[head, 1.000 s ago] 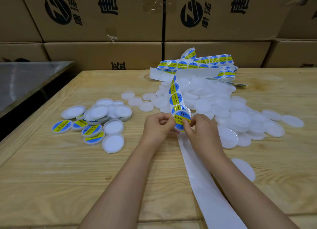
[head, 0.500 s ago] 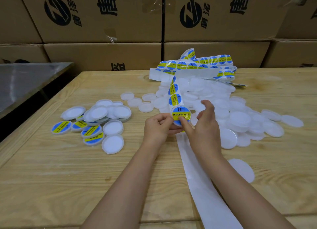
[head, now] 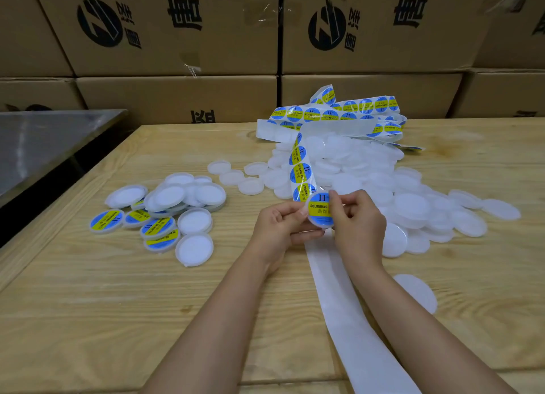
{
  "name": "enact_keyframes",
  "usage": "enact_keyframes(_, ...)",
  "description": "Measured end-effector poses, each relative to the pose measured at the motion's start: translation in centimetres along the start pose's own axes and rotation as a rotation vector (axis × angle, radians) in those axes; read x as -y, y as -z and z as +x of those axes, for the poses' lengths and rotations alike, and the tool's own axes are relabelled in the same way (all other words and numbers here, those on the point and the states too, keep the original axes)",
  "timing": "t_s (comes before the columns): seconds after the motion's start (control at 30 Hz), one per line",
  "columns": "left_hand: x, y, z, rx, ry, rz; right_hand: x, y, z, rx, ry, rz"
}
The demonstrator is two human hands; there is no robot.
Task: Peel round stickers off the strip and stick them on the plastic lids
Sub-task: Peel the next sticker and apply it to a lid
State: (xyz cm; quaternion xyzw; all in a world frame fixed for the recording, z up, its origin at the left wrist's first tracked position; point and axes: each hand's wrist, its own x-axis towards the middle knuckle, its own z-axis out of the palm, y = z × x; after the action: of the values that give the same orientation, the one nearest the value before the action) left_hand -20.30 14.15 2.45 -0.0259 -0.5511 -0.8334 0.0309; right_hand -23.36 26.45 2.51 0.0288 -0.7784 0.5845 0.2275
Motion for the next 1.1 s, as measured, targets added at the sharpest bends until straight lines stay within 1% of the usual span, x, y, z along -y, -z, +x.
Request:
enact_keyframes(0.17, 0.3, -0.2, 0.0, -0.029, -0.009, 0.014, 0.3, -0.2, -0.2, 0.035, -0.036, -0.047)
enact_keyframes(0.27, 0.2, -0.4, 0.0, -0.017, -0.022, -0.035, 0.7, -0.2, -0.5, 0.081, -0.027, 0.042)
enact_keyframes(0.37, 0.1, -0.3, 0.1, -0.023, -0.014, -0.127, 1.2, -0.5, -0.9, 0.185, -0.013, 0.175)
enact_keyframes(0.47, -0.2, -0.1, 0.3, -0.057, 0.014, -0.223, 1.6, -0.6, -0.8, 0.235, 0.048, 0.192)
enact_keyframes(0.57, -0.4, 0.2, 0.3, -0.090, 0.043, -0.293, 1.7, -0.3, -0.6, 0.229, 0.122, 0.169)
enact_keyframes(0.7, -0.5, 0.3, 0.4, -0.088, 0.058, -0.297, 1.4, 0.0, -0.5, 0.187, 0.167, 0.143)
enact_keyframes(0.83, -0.4, 0.3, 0.4, -0.050, 0.060, -0.233, 1.0, 0.1, -0.2, 0.118, 0.136, 0.108)
enact_keyframes(1.0, -0.3, 0.3, 0.2, -0.026, 0.045, -0.124, 0.7, 0.1, -0.3, 0.072, 0.106, 0.078)
enact_keyframes(1.1, -0.1, 0.1, 0.2, -0.005, 0.027, -0.062, 0.5, 0.1, -0.4, 0.055, 0.057, 0.055)
